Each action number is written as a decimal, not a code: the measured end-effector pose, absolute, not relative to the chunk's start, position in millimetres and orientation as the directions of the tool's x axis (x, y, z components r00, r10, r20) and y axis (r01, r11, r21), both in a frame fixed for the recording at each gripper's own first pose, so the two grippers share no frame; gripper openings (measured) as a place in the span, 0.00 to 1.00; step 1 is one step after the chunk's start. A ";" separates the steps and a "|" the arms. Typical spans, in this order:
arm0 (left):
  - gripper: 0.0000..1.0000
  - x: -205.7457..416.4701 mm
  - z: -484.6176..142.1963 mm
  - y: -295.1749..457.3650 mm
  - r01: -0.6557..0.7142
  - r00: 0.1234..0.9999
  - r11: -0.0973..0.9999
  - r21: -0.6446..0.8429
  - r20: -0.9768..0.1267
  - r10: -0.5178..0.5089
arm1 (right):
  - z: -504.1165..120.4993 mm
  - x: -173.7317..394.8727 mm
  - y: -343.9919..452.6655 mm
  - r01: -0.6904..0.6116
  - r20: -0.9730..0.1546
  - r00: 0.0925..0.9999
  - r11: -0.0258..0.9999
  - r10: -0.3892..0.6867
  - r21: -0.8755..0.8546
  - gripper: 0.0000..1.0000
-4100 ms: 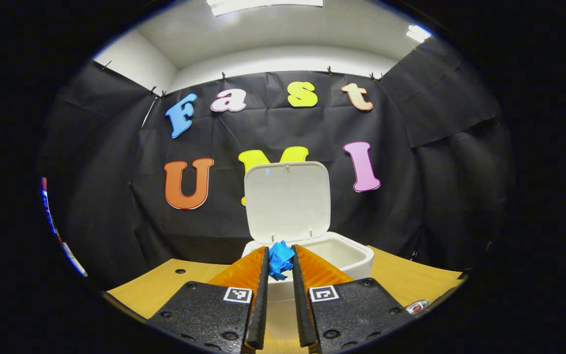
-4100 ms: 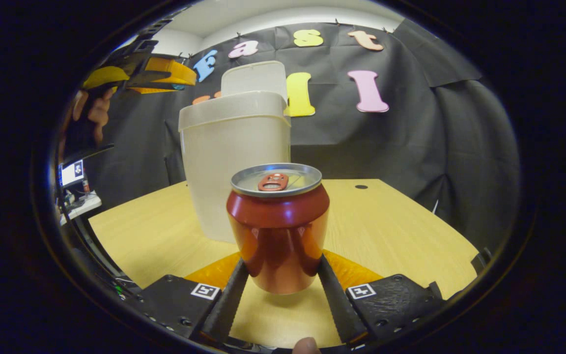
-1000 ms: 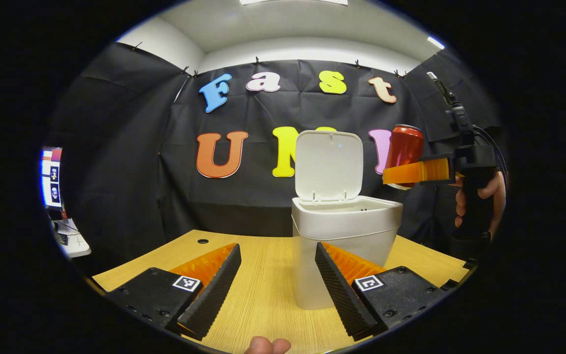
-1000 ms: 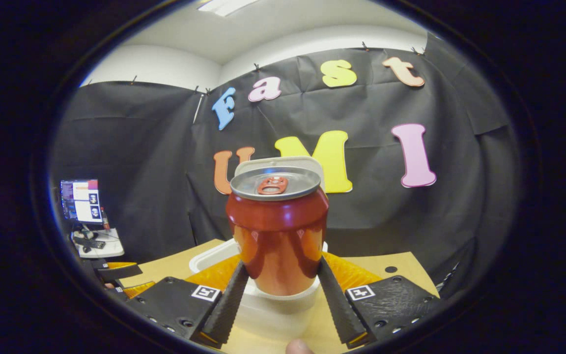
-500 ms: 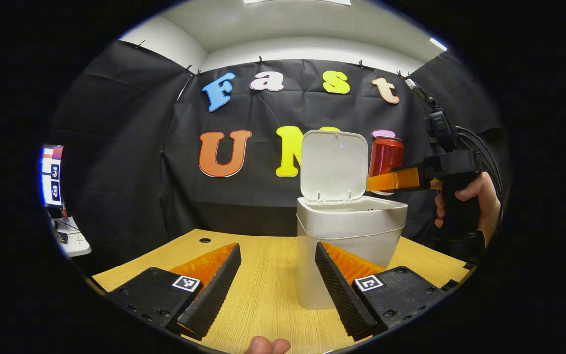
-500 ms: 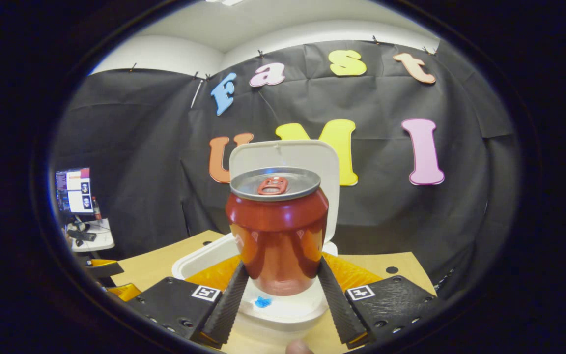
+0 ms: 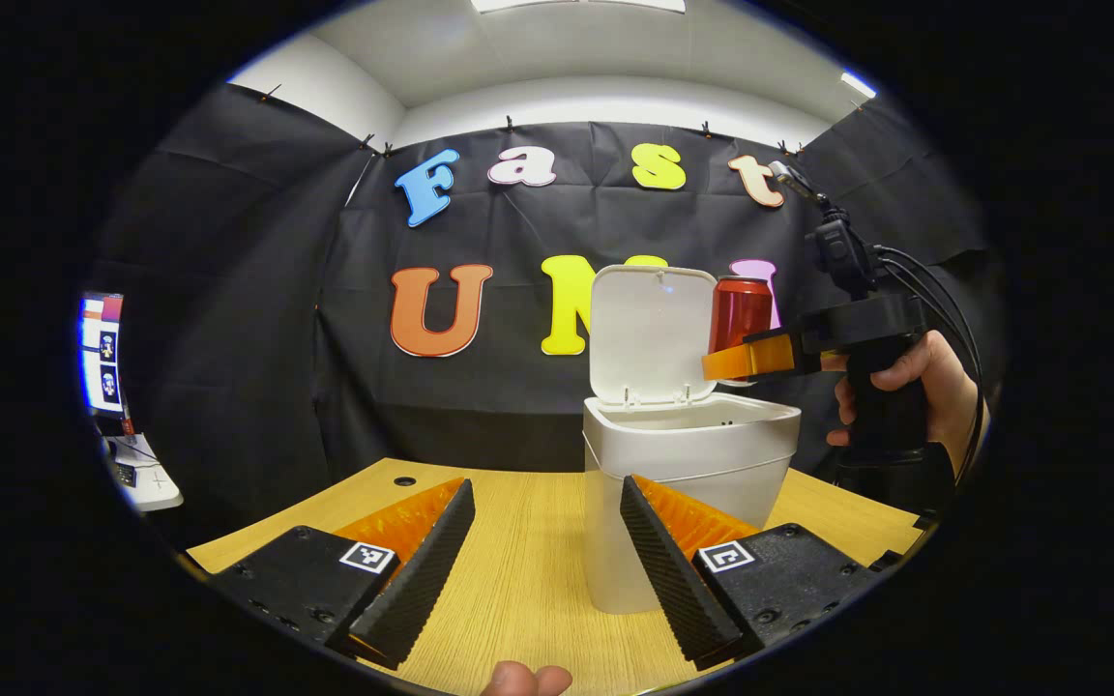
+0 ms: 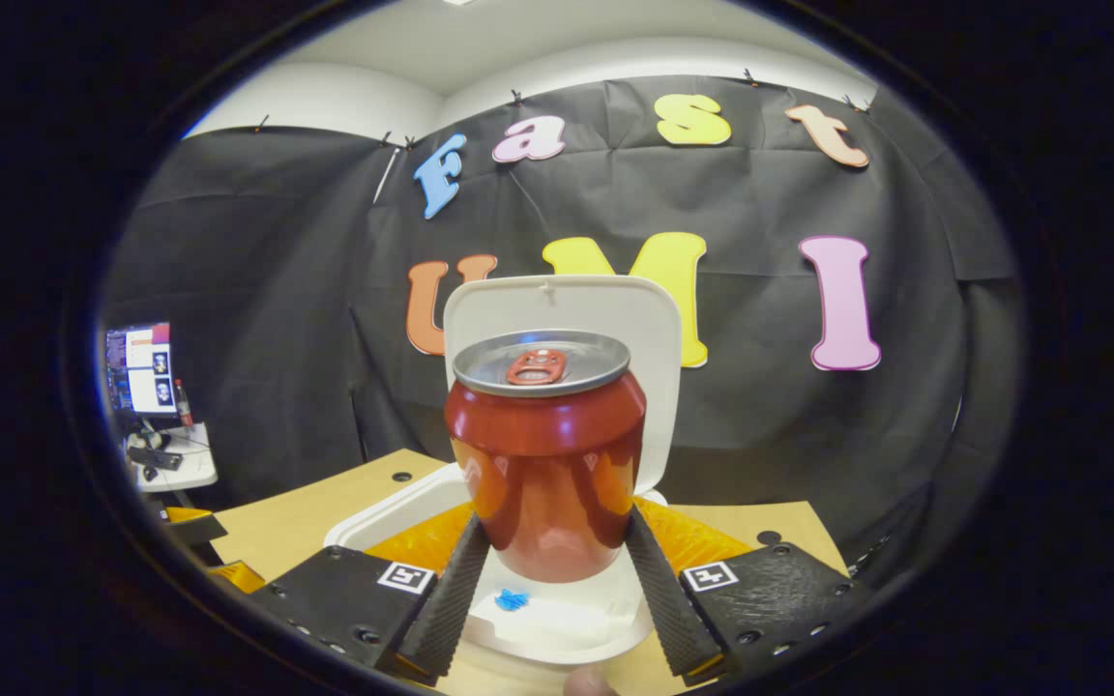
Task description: Press the lid of the desktop garbage bin to open it, pick up the crumpled paper on the desktop and throw it into the bin, then pick up the pop can on the desktop and drop it into the bin, and finally close the garbage bin lid.
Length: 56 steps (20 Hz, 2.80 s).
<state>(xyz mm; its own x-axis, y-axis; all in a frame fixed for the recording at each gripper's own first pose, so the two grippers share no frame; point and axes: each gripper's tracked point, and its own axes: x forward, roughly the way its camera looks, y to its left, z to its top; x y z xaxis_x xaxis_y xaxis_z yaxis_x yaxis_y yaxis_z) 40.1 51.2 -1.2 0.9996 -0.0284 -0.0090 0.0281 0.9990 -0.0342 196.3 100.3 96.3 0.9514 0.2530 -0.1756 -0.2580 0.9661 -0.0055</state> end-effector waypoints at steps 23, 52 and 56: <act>0.98 43.5 -9.6 53.7 0.029 0.999 0.998 -0.051 -0.013 -0.030 | 153.3 189.4 104.9 -0.186 -0.005 0.983 0.982 0.186 -0.018 0.84; 0.98 109.9 -23.4 76.1 0.046 0.999 0.997 -0.069 -0.015 -0.047 | 249.0 288.5 118.7 -0.055 0.381 0.924 0.997 0.028 0.059 0.82; 0.98 103.7 -13.1 66.7 0.064 0.998 0.996 -0.055 0.006 -0.064 | 244.4 269.5 116.1 -0.071 0.317 0.947 0.995 0.044 0.076 0.84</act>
<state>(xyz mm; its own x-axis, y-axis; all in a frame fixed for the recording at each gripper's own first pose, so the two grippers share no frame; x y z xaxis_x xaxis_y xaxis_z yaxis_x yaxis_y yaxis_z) 103.7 66.7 -13.1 0.9979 -0.0640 0.0061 0.0643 0.9964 -0.0554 269.5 116.1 244.4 0.9474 0.0437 0.3170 -0.0712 0.9946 0.0756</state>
